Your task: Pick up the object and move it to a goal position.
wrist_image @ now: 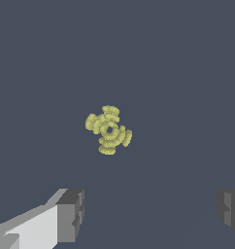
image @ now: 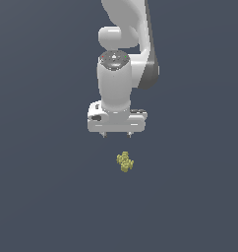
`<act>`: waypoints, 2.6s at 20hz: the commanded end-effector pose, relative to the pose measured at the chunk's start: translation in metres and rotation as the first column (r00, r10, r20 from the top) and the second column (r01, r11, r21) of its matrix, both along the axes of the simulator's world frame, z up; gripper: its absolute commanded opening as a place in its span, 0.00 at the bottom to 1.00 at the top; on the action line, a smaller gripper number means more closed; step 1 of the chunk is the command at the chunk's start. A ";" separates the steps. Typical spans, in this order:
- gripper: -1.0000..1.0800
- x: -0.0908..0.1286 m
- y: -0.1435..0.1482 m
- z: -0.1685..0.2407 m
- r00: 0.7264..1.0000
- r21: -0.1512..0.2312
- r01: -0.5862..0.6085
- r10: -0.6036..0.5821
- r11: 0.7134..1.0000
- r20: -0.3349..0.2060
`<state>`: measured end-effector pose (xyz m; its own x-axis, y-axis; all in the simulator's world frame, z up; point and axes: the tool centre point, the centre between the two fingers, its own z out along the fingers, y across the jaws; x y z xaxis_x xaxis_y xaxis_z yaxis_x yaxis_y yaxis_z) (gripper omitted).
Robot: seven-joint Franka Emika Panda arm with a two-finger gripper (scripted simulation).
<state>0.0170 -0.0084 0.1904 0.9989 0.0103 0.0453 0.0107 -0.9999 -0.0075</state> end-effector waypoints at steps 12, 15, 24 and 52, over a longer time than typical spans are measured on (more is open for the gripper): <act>0.96 -0.009 0.039 -0.005 0.997 0.017 -0.064 0.064 0.998 -0.030; 0.96 -0.007 0.037 -0.006 0.997 0.015 -0.069 0.069 0.998 -0.029; 0.96 0.006 0.037 -0.025 0.985 0.005 -0.172 0.172 0.985 -0.032; 0.96 0.043 0.036 -0.106 0.865 -0.008 -0.501 0.500 0.866 -0.046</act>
<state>0.0604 0.0276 0.0879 0.8605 0.5094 0.0003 0.5094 -0.8605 0.0001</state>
